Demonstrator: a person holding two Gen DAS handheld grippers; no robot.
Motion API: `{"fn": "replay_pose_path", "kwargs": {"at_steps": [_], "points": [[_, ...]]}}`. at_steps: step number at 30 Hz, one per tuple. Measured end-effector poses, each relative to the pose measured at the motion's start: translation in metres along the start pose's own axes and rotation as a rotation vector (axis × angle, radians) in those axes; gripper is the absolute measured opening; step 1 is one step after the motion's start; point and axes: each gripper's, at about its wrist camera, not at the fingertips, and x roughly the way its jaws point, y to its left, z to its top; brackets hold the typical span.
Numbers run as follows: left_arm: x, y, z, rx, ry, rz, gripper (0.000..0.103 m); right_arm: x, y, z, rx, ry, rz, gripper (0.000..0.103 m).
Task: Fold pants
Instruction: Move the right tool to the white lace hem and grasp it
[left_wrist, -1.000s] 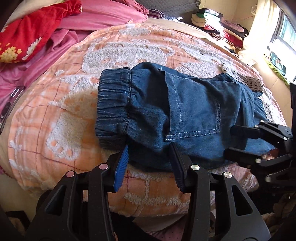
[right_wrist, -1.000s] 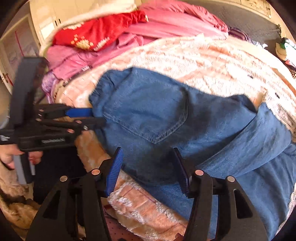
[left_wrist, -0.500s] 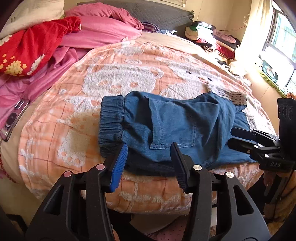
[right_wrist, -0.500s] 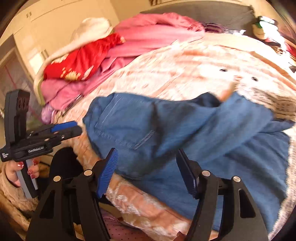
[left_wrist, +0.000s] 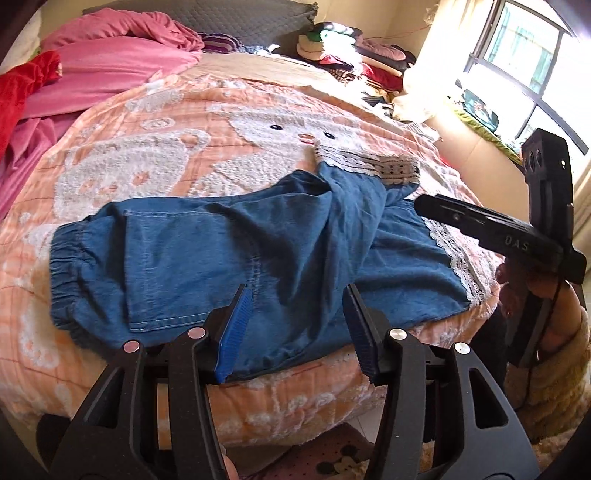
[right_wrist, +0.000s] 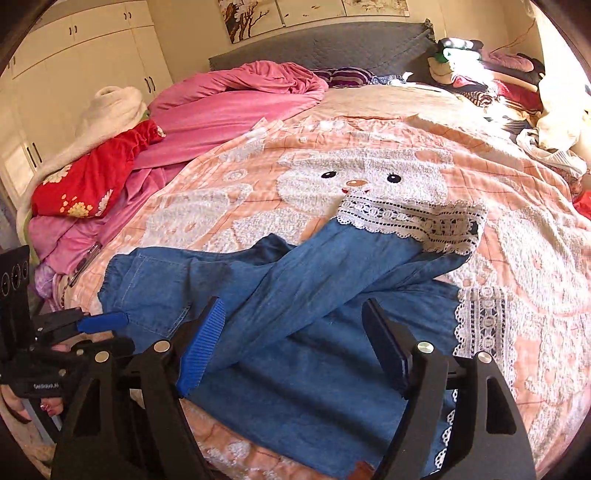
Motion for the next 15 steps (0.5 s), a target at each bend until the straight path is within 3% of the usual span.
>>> {"fn": "replay_pose_path", "kwargs": {"at_steps": [6, 10, 15], "points": [[0.038, -0.018, 0.006, 0.015, 0.074, -0.074, 0.044, 0.029, -0.009, 0.029, -0.029, 0.024, -0.034, 0.076], [0.059, -0.019, 0.013, 0.007, 0.113, -0.072, 0.044, 0.058, -0.015, 0.049, -0.033, 0.053, -0.047, 0.076], [0.080, -0.013, 0.021, -0.033, 0.122, -0.076, 0.033, 0.100, -0.028, 0.072, -0.010, 0.102, -0.093, 0.076]]}}
